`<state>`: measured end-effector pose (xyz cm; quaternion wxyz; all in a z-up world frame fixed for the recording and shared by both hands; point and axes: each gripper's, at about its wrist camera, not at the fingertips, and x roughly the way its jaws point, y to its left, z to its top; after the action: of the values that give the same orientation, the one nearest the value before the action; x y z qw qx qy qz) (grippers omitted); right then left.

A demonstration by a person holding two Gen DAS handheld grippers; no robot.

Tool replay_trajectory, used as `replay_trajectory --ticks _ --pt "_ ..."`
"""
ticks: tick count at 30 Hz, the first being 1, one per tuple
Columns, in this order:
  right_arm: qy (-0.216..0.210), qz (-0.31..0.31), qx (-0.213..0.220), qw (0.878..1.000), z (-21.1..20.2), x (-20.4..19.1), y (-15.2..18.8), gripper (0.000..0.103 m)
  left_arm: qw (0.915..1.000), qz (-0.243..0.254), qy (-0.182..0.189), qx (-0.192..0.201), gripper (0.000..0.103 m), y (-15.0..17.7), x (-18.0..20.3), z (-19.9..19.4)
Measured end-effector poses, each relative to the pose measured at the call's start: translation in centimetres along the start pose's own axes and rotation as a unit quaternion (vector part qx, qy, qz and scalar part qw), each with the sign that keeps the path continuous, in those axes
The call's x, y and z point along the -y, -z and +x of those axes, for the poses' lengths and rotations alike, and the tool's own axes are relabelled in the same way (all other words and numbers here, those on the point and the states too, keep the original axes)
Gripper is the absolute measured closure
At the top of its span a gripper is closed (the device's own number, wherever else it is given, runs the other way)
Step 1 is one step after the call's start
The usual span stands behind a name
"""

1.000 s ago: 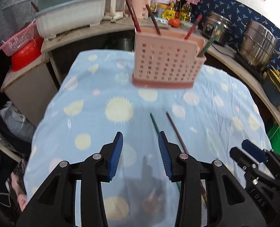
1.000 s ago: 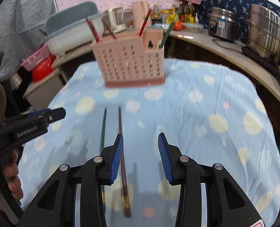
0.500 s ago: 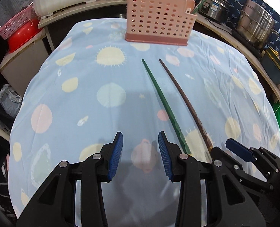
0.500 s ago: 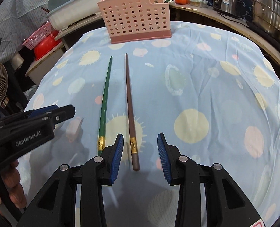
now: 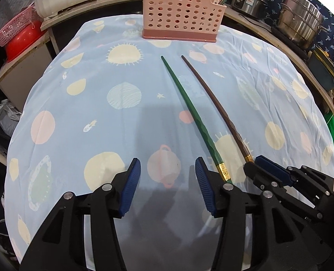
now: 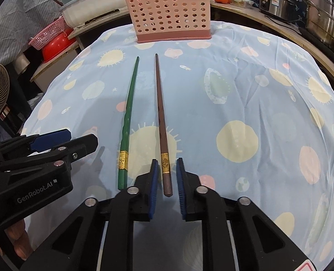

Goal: Organize utensils
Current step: 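Move both open tools down to the last green and brown chopsticks, then grasp the green chopstick with the left tool while the right tool grasps the brown chopstick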

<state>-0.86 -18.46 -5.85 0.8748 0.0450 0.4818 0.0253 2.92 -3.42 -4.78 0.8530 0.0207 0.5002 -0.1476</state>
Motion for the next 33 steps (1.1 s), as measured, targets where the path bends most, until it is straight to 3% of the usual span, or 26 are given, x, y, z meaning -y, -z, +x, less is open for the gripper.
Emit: replay_trajectory --ticks 19,28,33 --pt "0.006 0.037 0.004 0.999 -0.9 2.2 1.1 0.096 0.9982 0.048 0.034 -0.01 0.051 0.3 3.2 0.5" --pt "0.003 0.038 0.004 0.999 -0.9 2.0 1.2 0.096 0.998 0.052 0.028 -0.019 0.051 0.6 3.5 1.4" --pt "0.002 0.035 0.004 0.999 -0.8 1.8 1.3 0.096 0.998 0.056 0.023 -0.017 0.056 0.8 3.4 1.2"
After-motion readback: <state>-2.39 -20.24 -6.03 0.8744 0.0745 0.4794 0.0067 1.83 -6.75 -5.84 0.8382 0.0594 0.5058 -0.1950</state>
